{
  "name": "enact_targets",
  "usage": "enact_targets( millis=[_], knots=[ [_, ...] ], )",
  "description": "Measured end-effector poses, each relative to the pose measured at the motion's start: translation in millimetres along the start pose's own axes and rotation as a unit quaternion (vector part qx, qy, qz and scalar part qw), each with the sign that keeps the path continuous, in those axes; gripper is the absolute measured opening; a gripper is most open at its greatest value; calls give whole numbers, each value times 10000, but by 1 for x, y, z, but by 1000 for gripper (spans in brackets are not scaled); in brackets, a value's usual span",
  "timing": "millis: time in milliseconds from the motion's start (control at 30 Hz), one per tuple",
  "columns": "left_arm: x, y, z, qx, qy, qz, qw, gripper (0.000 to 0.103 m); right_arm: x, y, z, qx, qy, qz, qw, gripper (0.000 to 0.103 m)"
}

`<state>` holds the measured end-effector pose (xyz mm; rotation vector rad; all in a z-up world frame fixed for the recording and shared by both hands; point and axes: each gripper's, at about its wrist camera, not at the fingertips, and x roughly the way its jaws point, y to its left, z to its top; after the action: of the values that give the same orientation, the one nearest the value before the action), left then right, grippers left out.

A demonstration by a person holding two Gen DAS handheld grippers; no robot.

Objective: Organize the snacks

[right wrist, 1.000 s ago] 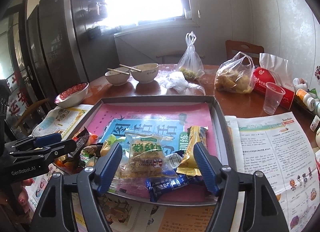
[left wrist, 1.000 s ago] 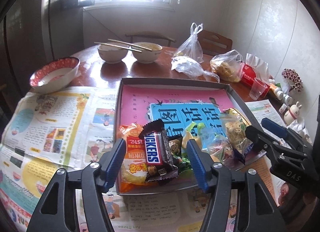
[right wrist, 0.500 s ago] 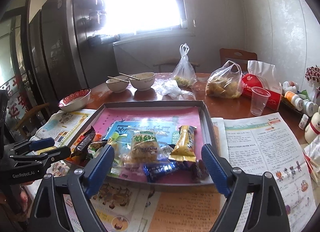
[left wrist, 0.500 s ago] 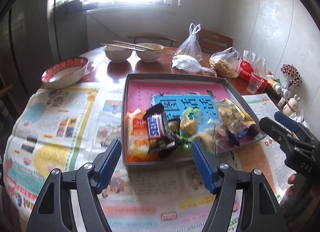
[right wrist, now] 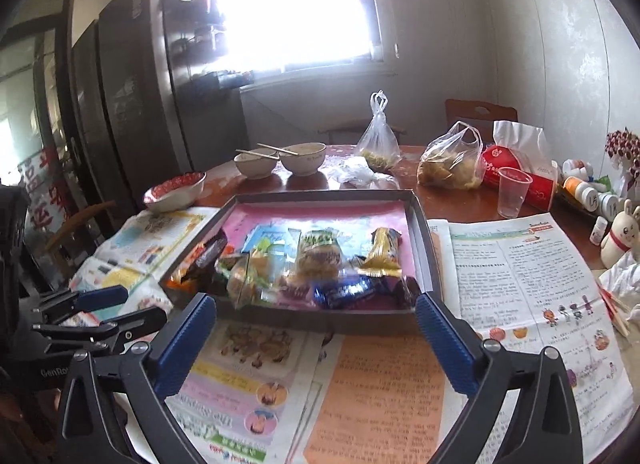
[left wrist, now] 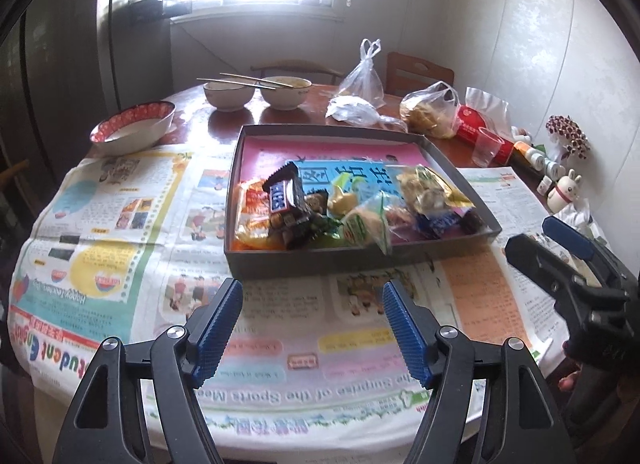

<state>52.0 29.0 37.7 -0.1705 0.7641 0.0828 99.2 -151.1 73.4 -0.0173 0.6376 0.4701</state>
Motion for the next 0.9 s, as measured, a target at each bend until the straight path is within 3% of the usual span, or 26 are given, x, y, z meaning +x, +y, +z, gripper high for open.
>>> enact_targets(
  millis=[467, 900],
  knots=[
    [-8, -8, -35, 25, 112, 229, 9997, 74, -11, 0, -26, 232, 299, 114, 9992, 101],
    [-6, -11, -44, 66, 216, 148, 9996, 74, -18, 7, -41, 28, 287, -193, 9994, 101]
  ],
)
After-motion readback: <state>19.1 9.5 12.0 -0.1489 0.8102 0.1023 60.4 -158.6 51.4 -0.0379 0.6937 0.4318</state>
